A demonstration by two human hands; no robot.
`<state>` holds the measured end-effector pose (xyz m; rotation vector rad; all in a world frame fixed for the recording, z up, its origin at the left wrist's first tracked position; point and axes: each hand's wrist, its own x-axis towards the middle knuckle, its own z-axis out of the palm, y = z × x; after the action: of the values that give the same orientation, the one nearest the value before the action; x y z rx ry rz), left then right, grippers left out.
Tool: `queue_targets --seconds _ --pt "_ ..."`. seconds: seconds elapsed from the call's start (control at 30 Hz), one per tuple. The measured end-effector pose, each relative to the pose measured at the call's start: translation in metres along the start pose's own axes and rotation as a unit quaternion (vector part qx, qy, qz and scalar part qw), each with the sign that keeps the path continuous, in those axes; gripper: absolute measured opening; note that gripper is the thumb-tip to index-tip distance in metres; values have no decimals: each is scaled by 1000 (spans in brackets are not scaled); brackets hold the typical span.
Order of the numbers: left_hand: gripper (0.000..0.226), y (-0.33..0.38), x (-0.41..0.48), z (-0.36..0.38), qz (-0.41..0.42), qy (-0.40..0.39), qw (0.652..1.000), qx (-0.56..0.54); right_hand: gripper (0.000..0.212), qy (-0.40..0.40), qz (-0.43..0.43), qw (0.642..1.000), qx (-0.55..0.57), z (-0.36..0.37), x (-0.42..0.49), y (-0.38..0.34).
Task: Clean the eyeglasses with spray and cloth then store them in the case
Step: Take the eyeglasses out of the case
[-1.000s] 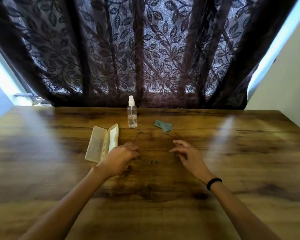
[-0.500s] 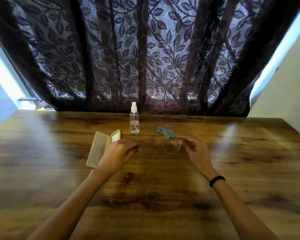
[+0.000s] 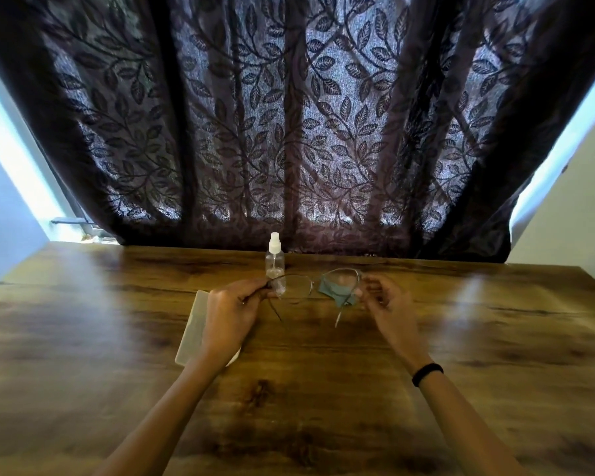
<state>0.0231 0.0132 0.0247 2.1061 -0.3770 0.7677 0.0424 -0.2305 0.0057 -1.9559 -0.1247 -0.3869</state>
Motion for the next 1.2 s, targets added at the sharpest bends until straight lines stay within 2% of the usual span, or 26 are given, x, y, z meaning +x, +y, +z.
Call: queue_targets --seconds 0.1,0.17,0.23,0.37,0.43,0.53,0.63,0.77,0.93,1.03,1.2 --pt "27 -1 4 1 -11 37 999 -9 10 41 25 998 31 14 -11 9" --pt "31 -1 7 -1 -16 44 999 -11 6 26 26 999 35 25 -19 12" --pt "29 -1 9 -6 -22 62 998 -10 11 8 13 1000 14 35 -21 11" --pt "29 1 15 -22 -26 118 993 -10 7 1 1 1000 -4 51 -2 6" --pt "27 1 17 -31 -19 133 991 0 8 -26 -19 999 -29 62 11 1" --pt "32 1 18 -43 -21 142 990 3 28 -88 -46 993 -67 84 29 -15" --pt "33 0 18 -50 -27 158 987 -7 54 -151 -5 985 -82 107 43 -30" --pt "34 -1 21 -55 -18 175 984 4 68 -173 23 982 -67 129 58 -38" --pt "40 -3 21 -56 -18 184 983 7 58 -171 102 980 5 138 66 -38" --pt "39 -7 22 -53 -30 188 982 4 45 -161 120 979 19 133 67 -36" --pt "27 -11 24 -47 -35 177 984 17 37 -92 123 986 58 123 66 -22"
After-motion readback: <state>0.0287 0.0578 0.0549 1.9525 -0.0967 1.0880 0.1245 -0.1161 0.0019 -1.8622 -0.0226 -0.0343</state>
